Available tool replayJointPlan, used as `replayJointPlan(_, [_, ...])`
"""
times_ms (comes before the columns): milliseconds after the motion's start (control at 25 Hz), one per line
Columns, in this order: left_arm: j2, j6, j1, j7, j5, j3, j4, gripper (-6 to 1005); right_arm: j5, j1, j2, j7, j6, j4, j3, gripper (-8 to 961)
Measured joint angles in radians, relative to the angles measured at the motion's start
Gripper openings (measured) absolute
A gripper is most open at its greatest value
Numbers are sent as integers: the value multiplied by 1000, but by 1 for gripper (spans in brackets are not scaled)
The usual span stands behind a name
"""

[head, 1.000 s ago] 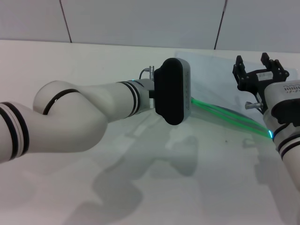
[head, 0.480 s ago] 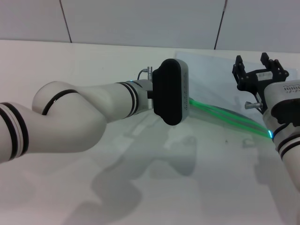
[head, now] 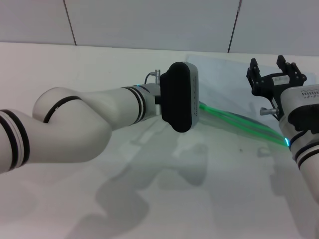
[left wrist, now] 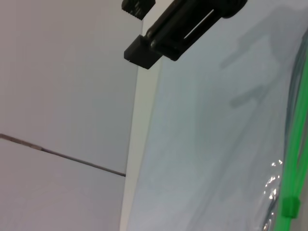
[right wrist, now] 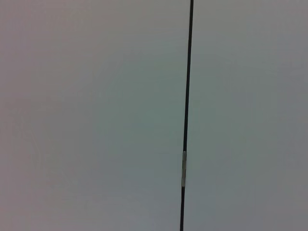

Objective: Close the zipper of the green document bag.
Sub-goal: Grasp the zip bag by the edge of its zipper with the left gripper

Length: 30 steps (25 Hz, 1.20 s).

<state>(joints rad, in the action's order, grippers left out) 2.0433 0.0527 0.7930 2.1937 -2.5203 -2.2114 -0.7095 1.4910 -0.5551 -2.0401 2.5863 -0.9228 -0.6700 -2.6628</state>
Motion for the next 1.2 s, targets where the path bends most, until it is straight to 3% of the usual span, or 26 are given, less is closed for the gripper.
replayJointPlan(280, [0, -1, 1, 1, 0, -11, 1, 525, 0, 0, 0, 0, -1, -3, 0, 588])
replayJointPlan(520, [0, -18, 2, -1, 0, -13, 12, 455, 0, 0, 0, 0, -1, -4, 0, 587])
replayJointPlan(1200, [1, -23, 14, 5, 1, -35, 27, 446, 0, -2, 0, 0, 1, -3, 0, 583])
